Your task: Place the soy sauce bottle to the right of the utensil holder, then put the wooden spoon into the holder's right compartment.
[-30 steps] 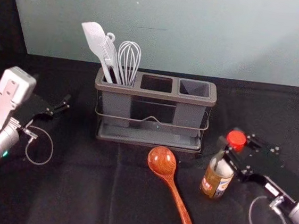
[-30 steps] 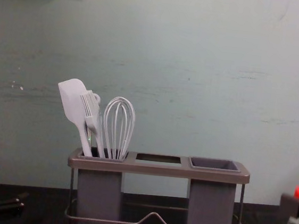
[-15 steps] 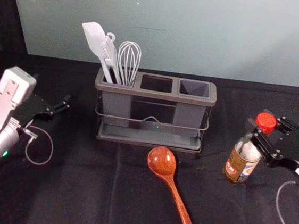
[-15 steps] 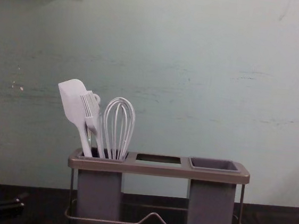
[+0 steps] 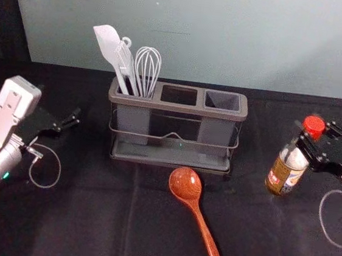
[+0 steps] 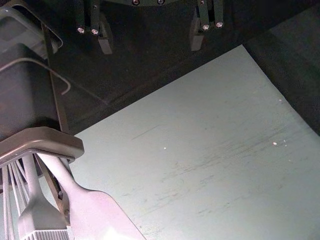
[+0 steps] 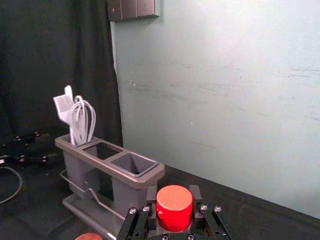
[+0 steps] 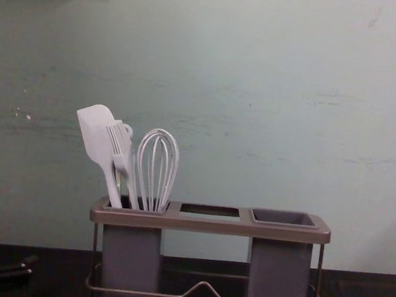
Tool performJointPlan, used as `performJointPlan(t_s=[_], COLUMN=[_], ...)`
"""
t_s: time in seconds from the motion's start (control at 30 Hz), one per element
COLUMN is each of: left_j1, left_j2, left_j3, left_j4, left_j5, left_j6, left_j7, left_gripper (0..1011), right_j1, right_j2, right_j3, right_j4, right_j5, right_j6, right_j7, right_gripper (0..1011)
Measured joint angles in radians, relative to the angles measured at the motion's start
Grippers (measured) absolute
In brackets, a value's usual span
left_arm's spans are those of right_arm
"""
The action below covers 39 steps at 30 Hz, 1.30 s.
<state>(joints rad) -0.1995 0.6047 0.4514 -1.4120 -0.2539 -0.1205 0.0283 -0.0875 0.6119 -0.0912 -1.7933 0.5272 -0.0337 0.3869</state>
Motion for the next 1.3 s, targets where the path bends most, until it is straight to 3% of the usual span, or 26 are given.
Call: performJointPlan(t_s=[0.3, 0.7, 1.03, 1.3], left_j1=[0.0, 0.0, 0.0, 0.0], left_j2=[0.0, 0.0, 0.0, 0.0], left_j3=[0.0, 0.0, 0.0, 0.0], left_j4=[0.0, 0.0, 0.0, 0.0], left_j5=[0.0, 0.0, 0.0, 0.0], left_j6=[0.0, 0.0, 0.0, 0.0], left_j7=[0.0, 0.0, 0.0, 0.0], left_gripper=[1005, 1005, 1005, 1005], right_j1=[0.117, 0.235, 0.296, 0.314], right_j2=[-0.05, -0.121, -0.157, -0.18], right_j3=[-0.058, -0.101, -0.134, -0.144], right_j4=[0.094, 0.206, 0.277, 0.318], right_j5=[-0.049, -0.056, -0.071, -0.075], right_j6=[0.017, 0.022, 0.033, 0.029], right_j7=[0.001, 0.013, 0.013, 0.01], right_gripper=[390, 390, 390, 390])
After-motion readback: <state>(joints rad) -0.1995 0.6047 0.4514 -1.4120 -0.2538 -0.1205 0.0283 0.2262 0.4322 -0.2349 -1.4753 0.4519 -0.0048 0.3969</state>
